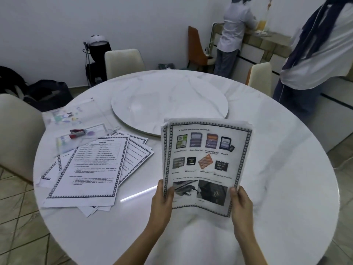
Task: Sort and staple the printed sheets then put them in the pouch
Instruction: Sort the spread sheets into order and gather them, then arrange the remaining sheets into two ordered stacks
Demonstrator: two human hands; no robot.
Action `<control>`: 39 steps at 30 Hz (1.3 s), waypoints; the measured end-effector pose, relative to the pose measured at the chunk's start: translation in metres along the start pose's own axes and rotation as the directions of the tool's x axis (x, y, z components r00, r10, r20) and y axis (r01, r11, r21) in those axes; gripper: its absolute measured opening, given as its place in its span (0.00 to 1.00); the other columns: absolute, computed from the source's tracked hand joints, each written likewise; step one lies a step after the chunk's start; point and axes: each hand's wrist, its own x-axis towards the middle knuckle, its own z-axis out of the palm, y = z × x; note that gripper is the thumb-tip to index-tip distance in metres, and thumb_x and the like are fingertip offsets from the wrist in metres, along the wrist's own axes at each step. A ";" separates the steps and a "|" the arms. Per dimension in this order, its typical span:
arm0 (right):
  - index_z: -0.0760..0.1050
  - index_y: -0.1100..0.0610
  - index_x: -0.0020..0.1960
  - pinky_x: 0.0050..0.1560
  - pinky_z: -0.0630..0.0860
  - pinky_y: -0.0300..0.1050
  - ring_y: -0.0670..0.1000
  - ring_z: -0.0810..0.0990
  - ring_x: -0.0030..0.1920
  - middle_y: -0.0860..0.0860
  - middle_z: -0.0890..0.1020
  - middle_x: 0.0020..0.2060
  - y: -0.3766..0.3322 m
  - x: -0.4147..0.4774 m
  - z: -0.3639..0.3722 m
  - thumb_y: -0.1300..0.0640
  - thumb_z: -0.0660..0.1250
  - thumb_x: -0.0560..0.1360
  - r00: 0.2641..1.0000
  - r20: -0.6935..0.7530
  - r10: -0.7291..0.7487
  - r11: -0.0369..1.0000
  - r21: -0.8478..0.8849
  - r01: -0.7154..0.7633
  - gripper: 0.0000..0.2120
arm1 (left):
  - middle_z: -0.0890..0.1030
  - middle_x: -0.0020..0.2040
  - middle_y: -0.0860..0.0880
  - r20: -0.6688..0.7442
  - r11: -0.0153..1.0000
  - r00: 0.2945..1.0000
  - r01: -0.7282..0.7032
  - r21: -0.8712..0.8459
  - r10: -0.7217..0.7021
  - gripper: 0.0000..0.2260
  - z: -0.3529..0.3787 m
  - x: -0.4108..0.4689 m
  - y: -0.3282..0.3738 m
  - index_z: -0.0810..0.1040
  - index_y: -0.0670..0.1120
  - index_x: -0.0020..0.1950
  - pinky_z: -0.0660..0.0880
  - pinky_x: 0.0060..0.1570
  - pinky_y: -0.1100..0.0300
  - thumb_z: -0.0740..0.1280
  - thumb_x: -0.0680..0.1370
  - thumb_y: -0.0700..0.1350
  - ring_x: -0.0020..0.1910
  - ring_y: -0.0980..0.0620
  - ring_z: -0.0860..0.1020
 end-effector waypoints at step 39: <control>0.78 0.62 0.53 0.50 0.74 0.56 0.63 0.79 0.51 0.61 0.80 0.51 0.037 -0.013 0.157 0.56 0.64 0.73 0.925 0.374 -0.071 0.555 -0.756 0.348 0.13 | 0.76 0.62 0.49 -0.022 0.791 0.990 0.122 0.599 -0.136 0.16 -0.244 0.025 -0.048 0.69 0.46 0.67 0.63 0.53 0.71 0.61 0.79 0.43 0.60 0.56 0.73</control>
